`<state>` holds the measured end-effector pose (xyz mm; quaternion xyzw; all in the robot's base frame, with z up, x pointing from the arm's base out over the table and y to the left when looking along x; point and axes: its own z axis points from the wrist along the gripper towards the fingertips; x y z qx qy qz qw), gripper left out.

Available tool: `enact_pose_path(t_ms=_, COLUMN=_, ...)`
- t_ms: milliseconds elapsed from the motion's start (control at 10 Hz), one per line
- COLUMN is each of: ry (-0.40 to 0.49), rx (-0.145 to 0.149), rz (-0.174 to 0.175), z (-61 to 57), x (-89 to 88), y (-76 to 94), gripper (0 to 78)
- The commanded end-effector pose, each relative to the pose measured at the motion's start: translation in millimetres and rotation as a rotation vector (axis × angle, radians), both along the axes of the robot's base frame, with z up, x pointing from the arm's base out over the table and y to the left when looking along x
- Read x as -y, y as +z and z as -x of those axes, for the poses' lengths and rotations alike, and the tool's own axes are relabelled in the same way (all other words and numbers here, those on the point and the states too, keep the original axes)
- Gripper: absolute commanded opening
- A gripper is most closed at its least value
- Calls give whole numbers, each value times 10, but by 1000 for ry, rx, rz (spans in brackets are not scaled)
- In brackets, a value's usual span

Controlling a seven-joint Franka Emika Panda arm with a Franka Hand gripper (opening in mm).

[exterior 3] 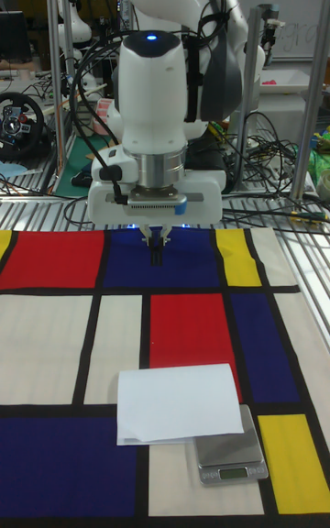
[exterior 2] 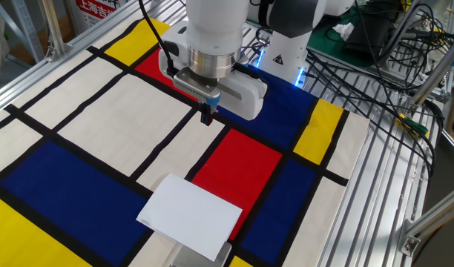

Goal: Unfold a piece of paper

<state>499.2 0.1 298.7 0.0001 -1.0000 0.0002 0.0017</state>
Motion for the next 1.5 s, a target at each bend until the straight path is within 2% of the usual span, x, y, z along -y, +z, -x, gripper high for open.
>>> enact_pose_path(t_ms=100, ry=-207, rx=-21, rz=8, z=0, x=0, y=0, gripper=0)
enact_pose_path(t_ms=300, ry=-179, rx=-10, rz=119, z=0, x=-9, y=10, gripper=0)
enact_pose_path(t_ms=900, ry=-200, rx=-23, rz=72, z=3, x=-27, y=22, gripper=0)
enact_pose_path(t_ms=1500, ry=-207, rx=-24, rz=69, z=-4, x=-25, y=27, gripper=0)
